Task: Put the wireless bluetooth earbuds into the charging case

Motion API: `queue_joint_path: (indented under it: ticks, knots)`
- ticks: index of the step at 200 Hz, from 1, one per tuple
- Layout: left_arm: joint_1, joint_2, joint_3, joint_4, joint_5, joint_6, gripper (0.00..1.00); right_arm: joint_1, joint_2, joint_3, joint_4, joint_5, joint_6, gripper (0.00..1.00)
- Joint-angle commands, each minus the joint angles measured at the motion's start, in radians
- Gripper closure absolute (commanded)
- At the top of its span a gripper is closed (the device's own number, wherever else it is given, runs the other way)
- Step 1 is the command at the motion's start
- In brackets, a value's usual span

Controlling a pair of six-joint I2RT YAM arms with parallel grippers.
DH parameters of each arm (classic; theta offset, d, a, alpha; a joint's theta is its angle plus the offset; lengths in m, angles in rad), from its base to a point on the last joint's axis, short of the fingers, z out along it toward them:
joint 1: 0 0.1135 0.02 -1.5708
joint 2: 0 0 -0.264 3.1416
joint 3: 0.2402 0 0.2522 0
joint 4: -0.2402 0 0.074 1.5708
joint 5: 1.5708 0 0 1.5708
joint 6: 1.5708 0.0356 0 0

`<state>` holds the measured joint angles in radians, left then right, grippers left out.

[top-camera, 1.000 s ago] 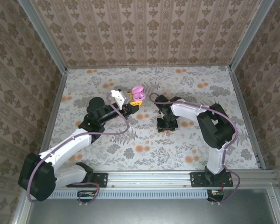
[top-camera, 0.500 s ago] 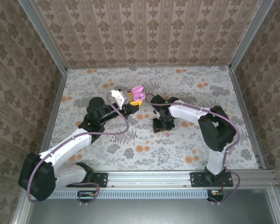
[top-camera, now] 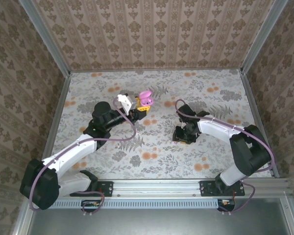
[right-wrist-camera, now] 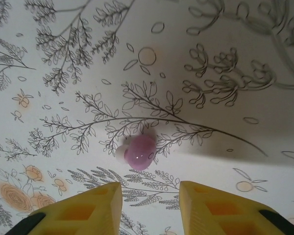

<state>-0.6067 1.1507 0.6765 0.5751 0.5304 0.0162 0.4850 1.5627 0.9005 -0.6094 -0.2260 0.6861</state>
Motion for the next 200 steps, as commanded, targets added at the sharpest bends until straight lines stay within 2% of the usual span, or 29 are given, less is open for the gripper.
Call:
queue_joint_path:
  ticks: [1,82,200]
  knots:
    - [0.002,0.000,0.032,0.038,0.021,-0.005,0.77,0.003,0.030,-0.010,0.050,-0.042,0.049,0.63]
    - [0.002,-0.003,0.035,0.026,0.019,-0.001,0.76,0.004,0.094,0.006,0.063,-0.033,0.036,0.68]
    - [0.004,0.000,0.040,0.026,0.019,-0.005,0.76,0.017,0.155,0.062,0.068,-0.038,0.024,0.68]
